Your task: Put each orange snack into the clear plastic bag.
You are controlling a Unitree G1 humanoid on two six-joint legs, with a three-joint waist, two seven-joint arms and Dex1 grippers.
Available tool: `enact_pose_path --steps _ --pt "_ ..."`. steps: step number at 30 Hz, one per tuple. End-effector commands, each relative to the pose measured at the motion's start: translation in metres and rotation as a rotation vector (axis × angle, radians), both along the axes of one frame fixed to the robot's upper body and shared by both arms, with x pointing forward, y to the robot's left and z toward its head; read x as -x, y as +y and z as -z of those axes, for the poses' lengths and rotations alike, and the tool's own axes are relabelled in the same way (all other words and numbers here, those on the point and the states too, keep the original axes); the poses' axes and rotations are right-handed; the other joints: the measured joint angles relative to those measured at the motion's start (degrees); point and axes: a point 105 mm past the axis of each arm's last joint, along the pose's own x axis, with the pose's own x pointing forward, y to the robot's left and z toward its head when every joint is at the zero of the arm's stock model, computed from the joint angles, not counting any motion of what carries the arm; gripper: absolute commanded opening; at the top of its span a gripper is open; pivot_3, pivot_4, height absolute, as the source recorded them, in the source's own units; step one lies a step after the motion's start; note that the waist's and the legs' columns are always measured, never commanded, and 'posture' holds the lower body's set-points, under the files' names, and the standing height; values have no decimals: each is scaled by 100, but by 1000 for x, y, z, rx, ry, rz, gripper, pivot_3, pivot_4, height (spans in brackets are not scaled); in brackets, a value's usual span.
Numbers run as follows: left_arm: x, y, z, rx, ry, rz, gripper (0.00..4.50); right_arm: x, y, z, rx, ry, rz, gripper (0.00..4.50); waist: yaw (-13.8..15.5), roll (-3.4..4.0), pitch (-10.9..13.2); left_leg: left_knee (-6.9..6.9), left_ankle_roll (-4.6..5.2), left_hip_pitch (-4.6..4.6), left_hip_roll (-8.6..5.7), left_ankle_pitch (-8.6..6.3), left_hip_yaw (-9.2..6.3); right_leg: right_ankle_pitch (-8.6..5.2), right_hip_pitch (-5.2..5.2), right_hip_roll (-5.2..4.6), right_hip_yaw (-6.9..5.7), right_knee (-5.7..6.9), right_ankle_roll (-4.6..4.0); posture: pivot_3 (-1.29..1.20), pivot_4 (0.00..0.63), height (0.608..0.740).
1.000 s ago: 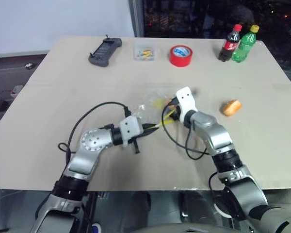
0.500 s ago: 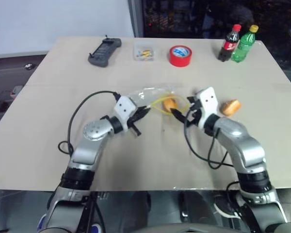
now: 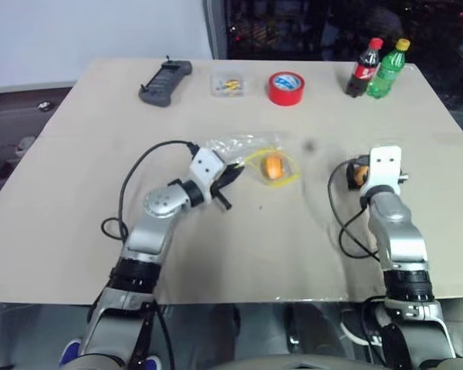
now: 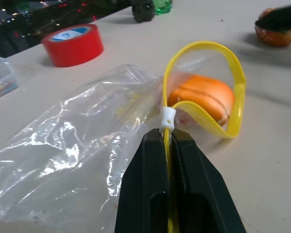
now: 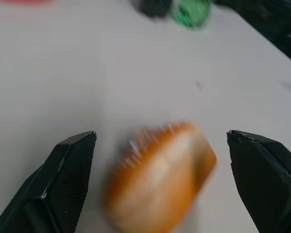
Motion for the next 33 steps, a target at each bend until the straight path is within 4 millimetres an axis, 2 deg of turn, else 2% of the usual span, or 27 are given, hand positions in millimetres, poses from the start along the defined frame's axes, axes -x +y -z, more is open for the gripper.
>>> enact_pose_path --steps 1,2,3,4,8,10,12,18,21,25,33 --pt "0 0 -11 -9 -54 9 0 -5 -2 -12 39 -63 5 4419 -1 0 0 -1 0 0 0 0 0 0 0 0 0 0 0 0 150 740" --pt "0 1 -11 -11 -55 8 0 -6 -2 -11 42 -62 -1 4419 -1 0 0 -1 0 0 0 0 0 0 0 0 0 0 0 0 150 740" --pt "1 1 -11 -12 -56 7 0 -6 -2 -10 45 -62 -4 3915 -1 0 0 -1 0 0 0 0 1 0 0 0 1 0 0 0 150 740" --pt "1 2 -11 -12 -57 6 0 -6 -1 -10 45 -62 -13 3665 -1 0 0 -1 0 0 0 0 2 0 0 0 2 0 0 0 150 740" --pt "1 3 -12 -8 -58 1 0 -6 -1 -10 43 -70 -22 1796 0 0 0 -1 0 0 0 0 0 0 0 0 0 0 0 0 150 740" --pt "2 3 -12 -4 -59 -1 0 -3 1 -18 31 -105 -53 944 0 0 0 0 0 0 0 0 1 0 0 0 1 0 0 0 150 740" --pt "3 3 -12 -2 -59 0 0 2 14 -28 -4 -143 -172 944 1 1 0 -1 0 0 0 0 1 0 0 0 1 0 0 0 150 740" --pt "6 2 -11 -8 -58 13 0 50 105 -52 -235 -110 -785 944 -21 3 2 -2 1 0 4 -1 -1 0 1 2 0 -2 0 0 150 740" --pt "8 0 -12 -14 -63 27 0 71 140 -61 -296 -72 -984 944 -16 2 1 0 1 3 5 0 -6 0 2 3 -4 3 0 0 150 740" --pt "12 0 -14 -15 -69 46 0 70 162 -63 -324 -43 -1039 944 8 2 1 5 1 1 4 -1 -7 -1 4 2 -7 1 0 0 150 740" --pt "28 -3 -14 -25 -76 118 0 45 182 -39 -276 34 -1025 944 15 2 1 5 1 -2 3 0 -6 0 3 1 -8 -1 0 0 150 740"
